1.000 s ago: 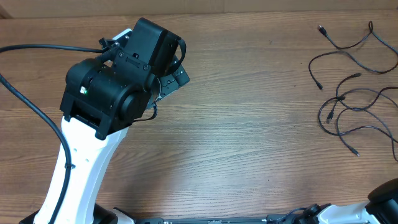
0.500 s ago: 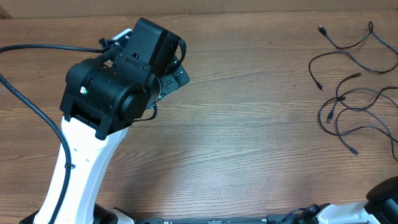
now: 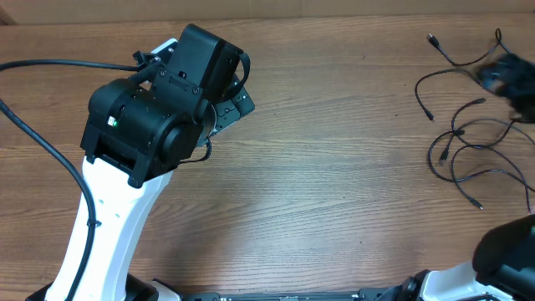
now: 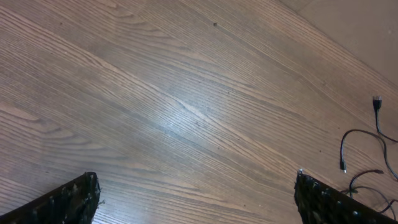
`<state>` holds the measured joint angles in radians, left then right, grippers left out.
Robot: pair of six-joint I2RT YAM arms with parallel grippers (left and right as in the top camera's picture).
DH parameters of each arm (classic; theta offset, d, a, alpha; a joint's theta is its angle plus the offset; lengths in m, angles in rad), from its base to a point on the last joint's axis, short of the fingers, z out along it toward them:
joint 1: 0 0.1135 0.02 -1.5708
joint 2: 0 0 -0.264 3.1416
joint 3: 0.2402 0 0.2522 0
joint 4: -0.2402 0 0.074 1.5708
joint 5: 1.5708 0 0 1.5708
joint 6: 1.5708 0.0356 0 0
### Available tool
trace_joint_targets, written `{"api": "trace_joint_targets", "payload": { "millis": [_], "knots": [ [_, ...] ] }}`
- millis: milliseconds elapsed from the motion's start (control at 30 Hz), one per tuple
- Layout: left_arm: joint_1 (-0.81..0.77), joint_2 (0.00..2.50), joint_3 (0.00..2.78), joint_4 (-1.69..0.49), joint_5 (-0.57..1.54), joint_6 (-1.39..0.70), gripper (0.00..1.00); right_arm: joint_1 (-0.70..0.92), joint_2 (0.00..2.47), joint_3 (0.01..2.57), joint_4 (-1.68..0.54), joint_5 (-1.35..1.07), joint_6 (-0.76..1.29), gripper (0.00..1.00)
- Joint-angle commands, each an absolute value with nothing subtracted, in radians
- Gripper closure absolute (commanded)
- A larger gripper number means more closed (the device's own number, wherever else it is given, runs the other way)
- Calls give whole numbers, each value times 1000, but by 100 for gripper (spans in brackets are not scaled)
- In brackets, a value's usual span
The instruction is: Untangle cables
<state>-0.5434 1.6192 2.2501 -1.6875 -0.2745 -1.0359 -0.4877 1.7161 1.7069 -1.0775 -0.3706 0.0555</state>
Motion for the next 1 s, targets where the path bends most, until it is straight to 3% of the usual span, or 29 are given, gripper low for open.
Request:
{"api": "trace_joint_targets", "payload": {
  "millis": [0, 233, 467, 967],
  "knots": [
    [-543, 1617, 2253, -1689, -295, -1016, 0, -337, 1718, 1705, -1073, -387, 44, 0],
    [-543, 1617, 2253, -1689, -295, -1016, 0, -58, 1719, 1705, -1028, -384, 44, 0],
    [-543, 1617, 2253, -1689, -295, -1016, 0, 110, 1719, 1705, -1022, -383, 44, 0],
    [-543, 1617, 2253, -1689, -295, -1016, 0, 145, 1719, 1705, -1023, -383, 44, 0]
  ]
}}
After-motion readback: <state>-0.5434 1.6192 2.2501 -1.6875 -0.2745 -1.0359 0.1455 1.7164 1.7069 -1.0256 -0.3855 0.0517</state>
